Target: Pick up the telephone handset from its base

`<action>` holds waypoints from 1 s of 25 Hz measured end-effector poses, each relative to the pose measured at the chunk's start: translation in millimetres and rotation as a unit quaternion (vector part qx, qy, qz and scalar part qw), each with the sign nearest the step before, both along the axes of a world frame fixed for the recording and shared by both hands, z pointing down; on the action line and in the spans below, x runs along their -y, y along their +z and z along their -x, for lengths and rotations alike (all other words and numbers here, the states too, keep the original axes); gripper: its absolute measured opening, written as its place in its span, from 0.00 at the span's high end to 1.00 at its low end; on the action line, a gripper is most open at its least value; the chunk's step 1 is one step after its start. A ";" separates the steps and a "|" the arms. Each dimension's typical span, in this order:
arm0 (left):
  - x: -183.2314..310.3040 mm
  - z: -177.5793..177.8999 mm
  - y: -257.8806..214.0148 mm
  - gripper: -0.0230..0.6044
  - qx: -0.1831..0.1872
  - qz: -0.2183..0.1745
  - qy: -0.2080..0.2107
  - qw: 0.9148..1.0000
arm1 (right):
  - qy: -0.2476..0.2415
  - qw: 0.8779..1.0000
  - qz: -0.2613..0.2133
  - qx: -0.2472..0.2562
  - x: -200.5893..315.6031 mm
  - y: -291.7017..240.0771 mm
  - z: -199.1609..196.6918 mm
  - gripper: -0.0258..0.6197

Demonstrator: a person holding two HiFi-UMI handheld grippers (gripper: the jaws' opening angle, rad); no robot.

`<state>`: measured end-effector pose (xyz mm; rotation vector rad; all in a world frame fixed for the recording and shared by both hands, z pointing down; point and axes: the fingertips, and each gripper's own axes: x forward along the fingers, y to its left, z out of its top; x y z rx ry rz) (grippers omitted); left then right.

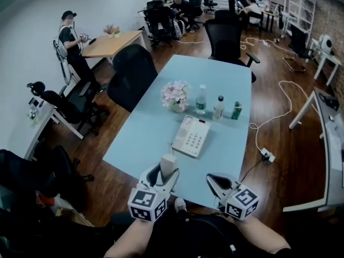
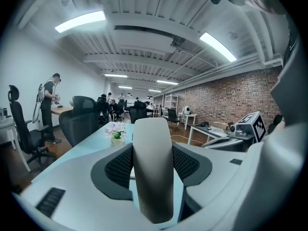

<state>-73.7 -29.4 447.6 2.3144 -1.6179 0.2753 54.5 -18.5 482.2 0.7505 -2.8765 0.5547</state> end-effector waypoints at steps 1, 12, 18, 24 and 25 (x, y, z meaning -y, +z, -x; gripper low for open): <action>0.4 2.2 -0.7 0.58 0.001 -0.001 -0.001 1.000 | 0.000 1.000 -0.002 0.000 0.9 -1.0 1.7 0.94; 12.2 12.0 -0.2 0.58 0.002 -0.002 -0.002 1.000 | 0.011 1.000 0.001 -0.005 5.3 0.6 5.5 0.94; 17.0 12.9 -0.5 0.58 0.004 -0.003 0.003 1.000 | 0.008 1.000 -0.002 -0.007 5.9 -0.5 8.4 0.94; 17.8 11.6 -3.0 0.58 0.009 -0.003 0.009 1.000 | 0.006 1.000 -0.004 -0.007 5.5 -1.8 12.3 0.94; 18.6 11.0 -3.4 0.58 0.010 -0.003 0.010 1.000 | 0.006 1.000 -0.004 -0.007 6.0 -2.2 12.6 0.94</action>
